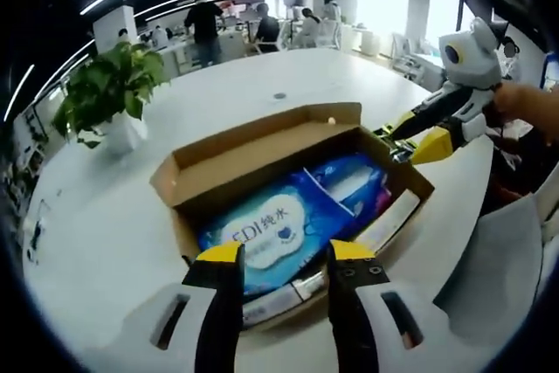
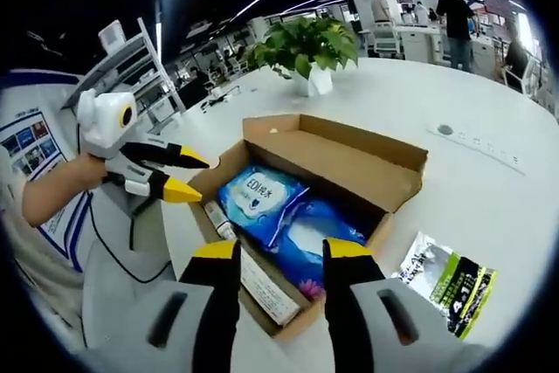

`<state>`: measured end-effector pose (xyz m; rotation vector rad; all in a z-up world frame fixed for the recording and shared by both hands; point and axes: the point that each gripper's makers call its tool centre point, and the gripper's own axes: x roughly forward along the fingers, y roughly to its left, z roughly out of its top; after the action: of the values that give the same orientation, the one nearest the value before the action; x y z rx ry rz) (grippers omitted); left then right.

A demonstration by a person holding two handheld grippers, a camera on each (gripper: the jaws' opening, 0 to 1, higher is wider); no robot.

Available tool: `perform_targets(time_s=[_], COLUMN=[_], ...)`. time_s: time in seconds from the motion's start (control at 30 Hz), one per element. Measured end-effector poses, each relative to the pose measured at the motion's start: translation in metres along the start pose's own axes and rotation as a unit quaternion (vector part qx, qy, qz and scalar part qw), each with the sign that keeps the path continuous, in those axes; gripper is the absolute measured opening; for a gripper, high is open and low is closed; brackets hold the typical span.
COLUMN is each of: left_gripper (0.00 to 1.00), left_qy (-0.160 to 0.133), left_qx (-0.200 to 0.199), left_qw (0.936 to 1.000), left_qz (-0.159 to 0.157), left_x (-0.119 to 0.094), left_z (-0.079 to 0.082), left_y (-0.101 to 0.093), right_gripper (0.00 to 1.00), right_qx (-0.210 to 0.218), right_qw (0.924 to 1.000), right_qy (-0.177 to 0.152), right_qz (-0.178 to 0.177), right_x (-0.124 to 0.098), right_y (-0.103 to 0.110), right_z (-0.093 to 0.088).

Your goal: Operate the shoe box by opening the lid, removing the specified soft item, and placing it in the target area until the item is outside and the box remains undamaged.

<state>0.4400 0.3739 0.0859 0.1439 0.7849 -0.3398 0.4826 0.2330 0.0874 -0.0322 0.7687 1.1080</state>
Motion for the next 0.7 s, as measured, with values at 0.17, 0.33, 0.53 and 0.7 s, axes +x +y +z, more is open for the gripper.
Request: perform_targets(time_s=[0.17, 0.33, 0.53, 0.7], left_gripper=[0.36, 0.35, 0.33, 0.3], left_qy=[0.005, 0.006, 0.011, 0.017], left_qx=[-0.012, -0.026, -0.045, -0.068], left_qw=[0.9998, 0.9991, 0.9976, 0.9955], left_qz=[0.013, 0.032, 0.051, 0.063], left_x=[-0.005, -0.011, -0.013, -0.011], left_z=[-0.011, -0.021, -0.036, -0.048], left_y=[0.012, 0.027, 0.042, 0.053], right_gripper=[0.33, 0.33, 0.32, 0.31], right_qx=[-0.002, -0.01, -0.023, -0.03], right_qw=[0.9999, 0.9997, 0.9993, 0.9992], right_qy=[0.002, 0.007, 0.023, 0.026], right_qz=[0.01, 0.021, 0.019, 0.009], right_x=[0.016, 0.032, 0.049, 0.06], right_y=[0.008, 0.016, 0.018, 0.014], right_z=[0.001, 0.001, -0.004, -0.004])
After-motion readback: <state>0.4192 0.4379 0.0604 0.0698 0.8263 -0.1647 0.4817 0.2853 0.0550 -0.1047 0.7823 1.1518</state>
